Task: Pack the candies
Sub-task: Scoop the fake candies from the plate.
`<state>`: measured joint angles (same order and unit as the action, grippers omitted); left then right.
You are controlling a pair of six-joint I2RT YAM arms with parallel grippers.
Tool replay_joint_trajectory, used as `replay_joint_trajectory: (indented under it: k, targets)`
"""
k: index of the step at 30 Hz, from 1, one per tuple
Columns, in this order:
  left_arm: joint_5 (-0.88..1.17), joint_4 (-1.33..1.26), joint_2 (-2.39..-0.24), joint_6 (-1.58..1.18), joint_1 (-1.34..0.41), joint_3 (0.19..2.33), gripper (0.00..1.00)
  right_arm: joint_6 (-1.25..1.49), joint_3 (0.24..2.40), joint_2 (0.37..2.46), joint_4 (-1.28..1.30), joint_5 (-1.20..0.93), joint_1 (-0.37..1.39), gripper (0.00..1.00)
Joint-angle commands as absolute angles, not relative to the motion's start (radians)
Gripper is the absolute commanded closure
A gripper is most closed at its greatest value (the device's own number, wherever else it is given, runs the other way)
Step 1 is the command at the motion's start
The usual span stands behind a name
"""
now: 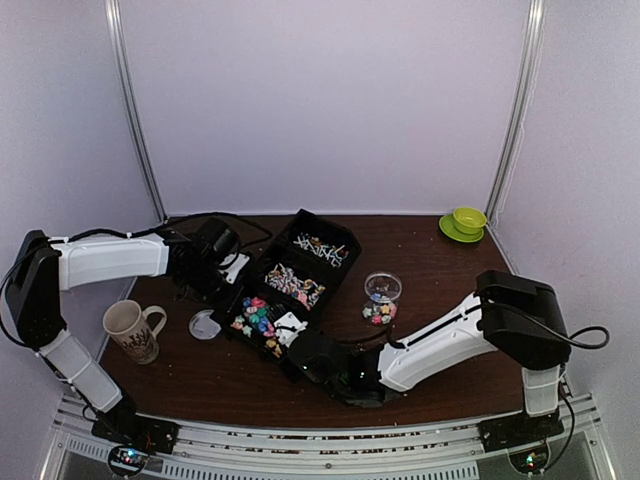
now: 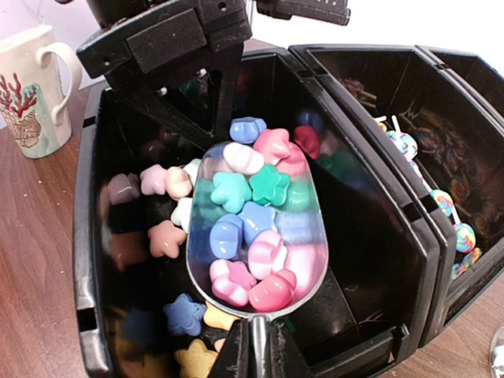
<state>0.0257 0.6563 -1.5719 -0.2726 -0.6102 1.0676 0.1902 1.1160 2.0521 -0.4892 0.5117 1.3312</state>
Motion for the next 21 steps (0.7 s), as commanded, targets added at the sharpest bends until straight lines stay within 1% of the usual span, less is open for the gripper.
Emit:
replay_joint_trajectory:
  k: [1, 9, 21]
  targets:
    - [0.142, 0.557, -1.535, -0.304, -0.598, 1.138, 1.00, 0.190, 1.041, 2.028, -0.491, 0.631, 1.313, 1.00]
    - [0.140, 0.561, -1.537, -0.306, -0.590, 1.138, 1.00, 0.176, 0.987, 2.004, -0.564, 0.640, 1.323, 1.00]
    - [0.137, 0.565, -1.543, -0.311, -0.582, 1.138, 1.00, 0.107, 0.872, 1.976, -0.787, 0.664, 1.351, 1.00]
